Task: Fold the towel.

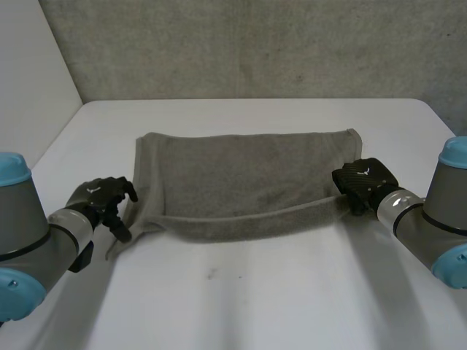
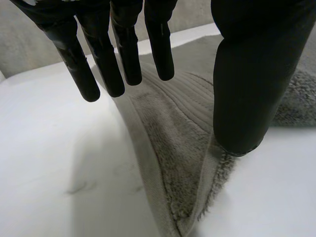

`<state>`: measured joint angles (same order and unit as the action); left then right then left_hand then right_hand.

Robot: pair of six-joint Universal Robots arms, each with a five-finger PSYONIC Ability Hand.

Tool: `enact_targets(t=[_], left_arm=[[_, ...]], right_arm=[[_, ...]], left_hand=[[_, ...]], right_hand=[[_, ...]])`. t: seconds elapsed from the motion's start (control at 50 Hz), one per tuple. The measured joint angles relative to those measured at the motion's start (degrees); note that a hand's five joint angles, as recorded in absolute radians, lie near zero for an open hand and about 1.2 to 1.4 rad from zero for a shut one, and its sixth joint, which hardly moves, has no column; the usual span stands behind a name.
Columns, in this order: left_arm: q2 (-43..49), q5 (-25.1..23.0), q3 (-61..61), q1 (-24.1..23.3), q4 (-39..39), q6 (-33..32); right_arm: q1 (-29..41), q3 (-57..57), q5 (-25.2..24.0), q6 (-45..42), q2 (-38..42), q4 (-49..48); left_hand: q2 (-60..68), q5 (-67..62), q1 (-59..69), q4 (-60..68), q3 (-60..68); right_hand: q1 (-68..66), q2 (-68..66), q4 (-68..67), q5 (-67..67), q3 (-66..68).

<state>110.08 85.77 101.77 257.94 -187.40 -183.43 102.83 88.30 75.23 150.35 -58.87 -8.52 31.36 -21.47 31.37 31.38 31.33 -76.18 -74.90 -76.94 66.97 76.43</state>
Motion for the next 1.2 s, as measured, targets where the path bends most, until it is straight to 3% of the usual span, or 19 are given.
enact_targets(t=[0.64, 0.76, 0.84, 0.94, 1.04, 1.2], left_arm=[[3.10, -0.36, -0.92, -3.28, 1.17, 0.35], [4.53, -0.27, -1.88, -3.30, 0.96, 0.08], [5.90, 0.05, -3.31, -3.24, 0.72, -0.16], [6.06, 0.47, -5.29, -2.95, 0.61, -1.20], [1.42, 0.83, -5.97, -2.45, 0.98, -6.10], [-15.48, 0.90, -3.95, -2.62, 1.87, -22.15]], right_arm=[[0.09, -0.13, 0.09, -1.82, 0.96, -0.09], [0.13, -0.09, 0.09, -1.82, 0.95, -0.06], [0.10, -0.26, 0.11, -1.82, 0.73, 0.09], [-0.21, -1.19, 0.17, -1.80, -1.14, 1.36], [-0.56, -3.60, 0.06, -1.80, -7.70, 5.79], [-2.24, -10.63, -0.43, -2.61, -21.37, 19.24]], left_hand=[[4.28, -4.14, 4.33, 4.23, 4.33], [11.25, -10.96, 11.10, 11.22, 11.28], [30.85, -30.21, 30.57, 30.89, 30.81], [36.86, -35.89, 35.42, 36.72, 36.74], [38.04, -36.91, 36.18, 38.03, 37.96], [38.33, -37.16, 36.40, 38.31, 38.32]], right_hand=[[-0.01, 0.00, 0.00, 0.00, 0.00], [-0.01, 0.00, 0.00, 0.00, 0.00], [-0.01, 0.00, 0.00, 0.00, 0.00], [-0.02, 0.00, 0.00, 0.00, 0.00], [-0.02, 0.00, 0.00, 0.00, 0.00], [-0.02, 0.00, 0.00, 0.00, 0.00]])
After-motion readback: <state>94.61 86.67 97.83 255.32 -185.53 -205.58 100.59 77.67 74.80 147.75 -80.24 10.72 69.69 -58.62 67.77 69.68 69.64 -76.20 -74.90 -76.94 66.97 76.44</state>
